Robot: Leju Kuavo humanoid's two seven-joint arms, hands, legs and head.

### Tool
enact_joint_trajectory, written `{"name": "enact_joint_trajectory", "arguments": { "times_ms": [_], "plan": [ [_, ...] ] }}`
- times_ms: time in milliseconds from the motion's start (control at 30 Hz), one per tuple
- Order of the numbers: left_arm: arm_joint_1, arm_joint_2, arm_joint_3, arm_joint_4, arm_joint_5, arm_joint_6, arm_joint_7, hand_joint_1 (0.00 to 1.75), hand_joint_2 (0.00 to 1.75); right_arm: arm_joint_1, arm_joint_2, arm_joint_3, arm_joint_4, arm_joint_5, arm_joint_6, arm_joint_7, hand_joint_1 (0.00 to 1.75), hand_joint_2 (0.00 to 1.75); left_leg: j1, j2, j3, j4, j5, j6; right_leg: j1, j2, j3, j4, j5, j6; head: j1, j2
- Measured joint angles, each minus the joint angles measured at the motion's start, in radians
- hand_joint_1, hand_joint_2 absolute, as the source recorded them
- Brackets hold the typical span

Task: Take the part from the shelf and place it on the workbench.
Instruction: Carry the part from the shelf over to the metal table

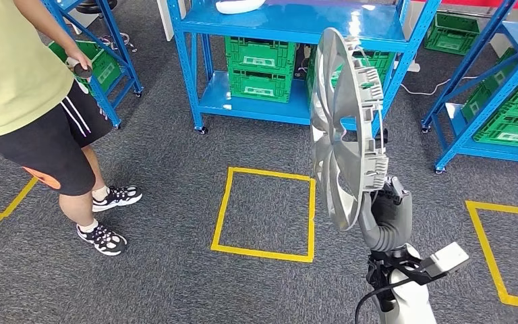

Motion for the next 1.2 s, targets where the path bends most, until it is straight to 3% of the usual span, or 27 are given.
{"name": "enact_joint_trajectory", "arguments": {
  "times_ms": [233,367,433,533,567,600,667,733,800,867,900,967,1033,1067,1100,1167,1200],
  "plan": [
    [0.001,0.003,0.0,0.0,0.011,-0.002,-0.002,0.0,0.0,0.0,0.0,0.003,-0.008,0.027,-0.028,0.0,1.75,1.75,-0.004,0.0,-0.007,0.006,0.002,0.002,-0.005,-0.001,-0.005,0.0,0.006,0.007,0.0,0.0],
    [0.002,0.004,0.0,0.0,0.014,-0.002,-0.004,0.0,0.0,0.0,-0.001,0.01,-0.013,0.041,-0.046,0.0,1.75,1.75,-0.003,-0.003,-0.009,0.0,0.013,0.013,-0.009,-0.004,-0.007,0.003,0.007,0.016,0.0,0.0],
    [0.001,0.004,0.0,0.0,0.015,-0.002,-0.005,0.0,0.0,0.0,-0.002,0.015,-0.017,0.045,-0.05,0.0,1.75,1.75,0.002,-0.007,-0.011,-0.008,0.027,0.021,-0.009,-0.003,-0.027,0.054,-0.041,0.019,0.002,0.0],
    [0.003,0.004,0.0,0.0,0.015,-0.001,-0.006,0.0,0.0,0.002,-0.005,0.021,-0.02,0.049,-0.056,0.0,1.75,1.75,0.005,-0.017,-0.032,-0.003,0.04,0.024,-0.011,-0.002,-0.094,0.248,-0.164,0.024,0.006,0.0],
    [0.004,0.004,0.0,0.0,0.015,-0.001,-0.007,0.0,0.0,0.004,-0.006,0.022,-0.02,0.05,-0.057,0.0,1.75,1.75,0.005,-0.023,-0.041,0.002,0.043,0.022,-0.011,-0.002,-0.103,0.289,-0.182,0.025,0.006,0.0],
    [0.005,0.003,0.0,0.0,0.015,-0.001,-0.007,0.0,0.0,0.005,-0.007,0.024,-0.02,0.05,-0.058,0.0,1.75,1.75,0.007,-0.031,-0.05,0.008,0.045,0.019,-0.011,-0.001,-0.092,0.292,-0.183,0.025,0.006,0.0],
    [0.005,0.003,0.0,0.0,0.016,-0.001,-0.008,0.0,0.0,0.008,-0.01,0.026,-0.021,0.049,-0.06,0.0,1.75,1.75,0.01,-0.051,-0.066,0.022,0.048,0.012,-0.014,0.013,-0.012,0.187,-0.147,0.023,0.007,0.0],
    [0.004,0.003,0.0,0.0,0.016,-0.001,-0.007,0.0,0.0,0.009,-0.012,0.027,-0.024,0.047,-0.065,0.0,1.75,1.75,0.01,-0.071,-0.08,0.035,0.05,0.0,-0.014,0.048,0.061,0.075,-0.127,0.016,0.008,0.0],
    [0.005,0.003,0.0,0.0,0.016,-0.001,-0.007,0.0,0.0,0.011,-0.014,0.028,-0.027,0.047,-0.07,0.0,1.75,1.75,0.009,-0.087,-0.088,0.037,0.056,-0.015,-0.01,0.06,0.075,0.048,-0.127,0.002,0.007,0.0],
    [0.007,0.004,0.0,0.0,0.016,-0.002,-0.006,0.0,0.0,0.012,-0.015,0.03,-0.029,0.048,-0.073,0.0,1.75,1.75,0.01,-0.099,-0.093,0.034,0.062,-0.029,-0.009,0.039,0.074,0.043,-0.117,-0.017,0.005,0.0],
    [0.009,0.004,0.0,0.0,0.016,-0.002,-0.006,0.0,0.0,0.013,-0.015,0.031,-0.029,0.048,-0.074,0.0,1.75,1.75,0.01,-0.091,-0.099,0.043,0.055,-0.035,-0.011,0.028,0.074,0.04,-0.113,-0.025,0.002,0.0],
    [0.011,0.004,0.0,0.0,0.017,-0.002,-0.006,0.0,0.0,0.014,-0.015,0.032,-0.03,0.048,-0.074,0.0,1.75,1.75,0.01,-0.053,-0.132,0.115,0.003,-0.045,-0.013,0.005,0.07,0.034,-0.106,-0.038,-0.006,0.0],
    [0.011,0.004,0.0,0.0,0.017,-0.002,-0.006,0.0,0.0,0.017,-0.015,0.033,-0.03,0.048,-0.072,0.0,1.75,1.75,0.014,-0.021,-0.184,0.245,-0.071,-0.055,-0.011,-0.02,0.063,0.035,-0.102,-0.042,-0.012,0.0],
    [0.012,0.004,0.0,0.0,0.018,-0.002,-0.007,0.0,0.0,0.017,-0.015,0.033,-0.03,0.048,-0.071,0.0,1.75,1.75,0.017,-0.014,-0.198,0.291,-0.091,-0.058,-0.01,-0.032,0.059,0.036,-0.101,-0.043,-0.012,0.0],
    [0.014,0.004,0.0,0.0,0.018,-0.002,-0.007,0.0,0.0,0.017,-0.015,0.033,-0.03,0.048,-0.07,0.0,1.75,1.75,0.019,-0.011,-0.196,0.305,-0.093,-0.06,-0.01,-0.045,0.056,0.037,-0.1,-0.042,-0.013,0.0],
    [0.015,0.004,0.0,0.0,0.02,-0.002,-0.008,0.0,0.0,0.017,-0.015,0.034,-0.03,0.047,-0.069,0.0,1.75,1.75,0.022,0.002,-0.134,0.223,-0.053,-0.06,-0.01,-0.069,0.053,0.039,-0.098,-0.04,-0.014,0.0],
    [0.015,0.004,0.0,0.0,0.021,-0.002,-0.008,0.0,0.0,0.016,-0.015,0.035,-0.03,0.047,-0.069,0.0,1.75,1.75,0.021,0.027,-0.088,0.15,-0.031,-0.057,-0.008,-0.081,0.054,0.04,-0.098,-0.037,-0.014,0.0]
  ]
}}
